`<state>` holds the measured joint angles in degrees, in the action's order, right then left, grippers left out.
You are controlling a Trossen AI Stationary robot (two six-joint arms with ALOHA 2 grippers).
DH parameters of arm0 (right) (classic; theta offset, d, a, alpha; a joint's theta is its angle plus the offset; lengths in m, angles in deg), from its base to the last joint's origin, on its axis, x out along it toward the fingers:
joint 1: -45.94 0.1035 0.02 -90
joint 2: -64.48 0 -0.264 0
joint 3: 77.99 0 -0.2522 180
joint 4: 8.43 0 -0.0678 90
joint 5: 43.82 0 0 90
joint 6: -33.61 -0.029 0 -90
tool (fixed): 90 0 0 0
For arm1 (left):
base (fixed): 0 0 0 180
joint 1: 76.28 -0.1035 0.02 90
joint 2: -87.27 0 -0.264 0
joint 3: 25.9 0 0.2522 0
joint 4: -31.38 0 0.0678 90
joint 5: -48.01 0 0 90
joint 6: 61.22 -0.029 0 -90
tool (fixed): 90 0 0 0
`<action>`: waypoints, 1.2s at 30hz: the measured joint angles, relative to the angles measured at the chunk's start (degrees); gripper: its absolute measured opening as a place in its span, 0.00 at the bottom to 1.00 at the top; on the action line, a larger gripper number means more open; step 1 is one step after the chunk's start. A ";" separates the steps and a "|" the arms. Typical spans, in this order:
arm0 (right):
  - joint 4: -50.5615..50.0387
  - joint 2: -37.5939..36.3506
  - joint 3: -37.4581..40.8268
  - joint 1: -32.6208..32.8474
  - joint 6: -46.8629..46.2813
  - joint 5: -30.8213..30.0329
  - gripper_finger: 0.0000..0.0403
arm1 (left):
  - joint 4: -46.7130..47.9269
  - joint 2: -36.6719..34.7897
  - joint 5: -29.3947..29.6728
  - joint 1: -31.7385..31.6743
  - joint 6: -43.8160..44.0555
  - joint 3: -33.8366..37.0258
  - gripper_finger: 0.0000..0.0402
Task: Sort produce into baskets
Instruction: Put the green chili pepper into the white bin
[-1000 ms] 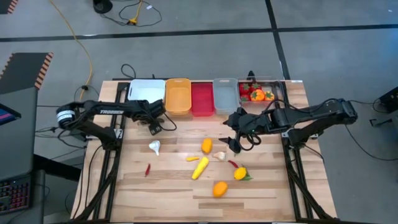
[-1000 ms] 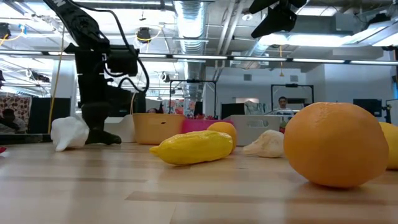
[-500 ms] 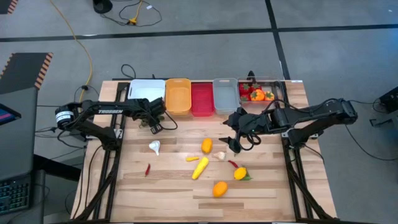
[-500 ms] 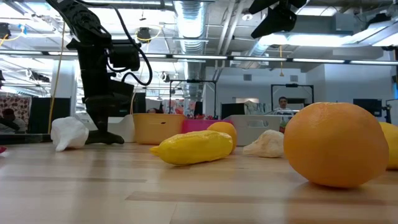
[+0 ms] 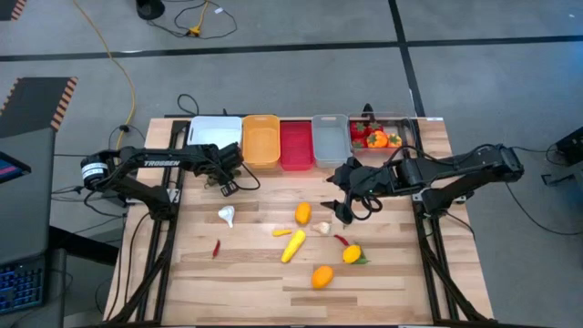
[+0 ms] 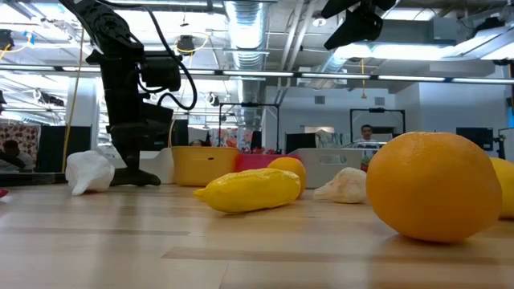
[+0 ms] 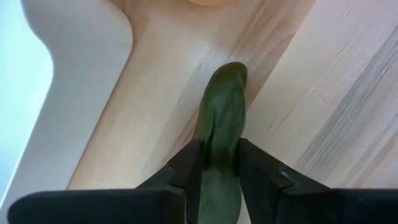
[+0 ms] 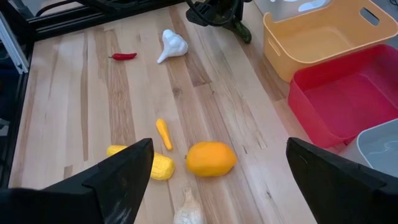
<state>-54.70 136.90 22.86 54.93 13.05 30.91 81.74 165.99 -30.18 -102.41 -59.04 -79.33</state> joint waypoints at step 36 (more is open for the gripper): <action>-0.02 0.00 0.00 -0.02 0.00 0.00 0.97 | 0.39 0.04 -9.18 0.15 -1.97 -1.77 0.00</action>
<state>-54.73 136.90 22.86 54.91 13.05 30.91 82.14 166.04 -39.36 -102.27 -61.01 -81.10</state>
